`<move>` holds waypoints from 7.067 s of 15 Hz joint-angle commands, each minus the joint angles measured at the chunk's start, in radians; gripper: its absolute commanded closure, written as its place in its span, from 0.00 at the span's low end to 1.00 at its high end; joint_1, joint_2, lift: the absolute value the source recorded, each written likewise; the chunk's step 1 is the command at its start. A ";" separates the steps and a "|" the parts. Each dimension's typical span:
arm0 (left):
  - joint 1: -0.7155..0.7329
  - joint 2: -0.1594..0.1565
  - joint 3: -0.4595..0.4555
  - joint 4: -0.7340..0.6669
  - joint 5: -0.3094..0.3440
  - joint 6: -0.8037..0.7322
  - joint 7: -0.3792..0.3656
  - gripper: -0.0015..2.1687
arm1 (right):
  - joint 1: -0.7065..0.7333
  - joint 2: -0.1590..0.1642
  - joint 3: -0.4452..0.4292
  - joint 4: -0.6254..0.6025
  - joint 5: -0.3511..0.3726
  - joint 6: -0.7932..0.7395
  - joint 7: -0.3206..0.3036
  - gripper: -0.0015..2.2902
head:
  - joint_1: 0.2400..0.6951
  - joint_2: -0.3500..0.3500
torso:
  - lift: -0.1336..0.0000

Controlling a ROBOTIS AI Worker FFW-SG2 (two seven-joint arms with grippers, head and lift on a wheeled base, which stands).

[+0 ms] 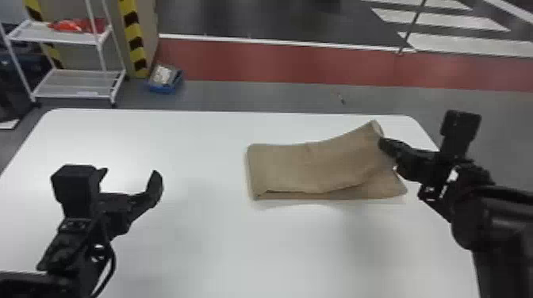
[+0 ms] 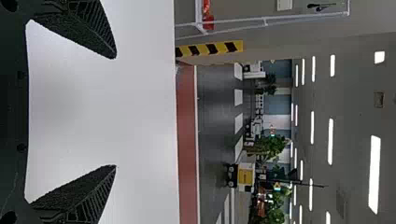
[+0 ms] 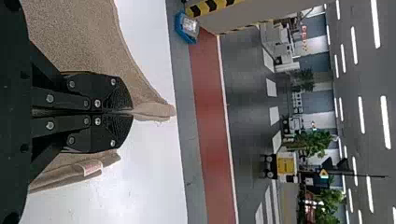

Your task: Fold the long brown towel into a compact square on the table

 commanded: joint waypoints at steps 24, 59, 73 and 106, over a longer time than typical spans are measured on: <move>0.019 -0.003 -0.028 0.021 -0.022 0.026 0.008 0.01 | 0.067 -0.019 -0.118 0.141 0.029 -0.159 0.078 0.44 | 1.00 0.14 | 0.08; -0.476 -0.130 -0.476 0.619 0.271 0.038 -0.181 0.17 | 0.320 0.048 -0.106 0.098 -0.007 -0.515 0.080 0.03 | 1.00 0.00 | 0.08; -0.343 -0.130 -0.399 0.321 0.166 0.216 -0.123 0.83 | 0.286 0.042 -0.092 0.108 0.001 -0.503 0.075 0.03 | 1.00 0.00 | 0.08; 0.053 0.023 -0.094 -0.044 -0.031 -0.054 -0.119 0.13 | 0.032 0.134 0.263 0.026 0.090 -0.009 -0.005 0.12 | 1.00 0.40 | 0.08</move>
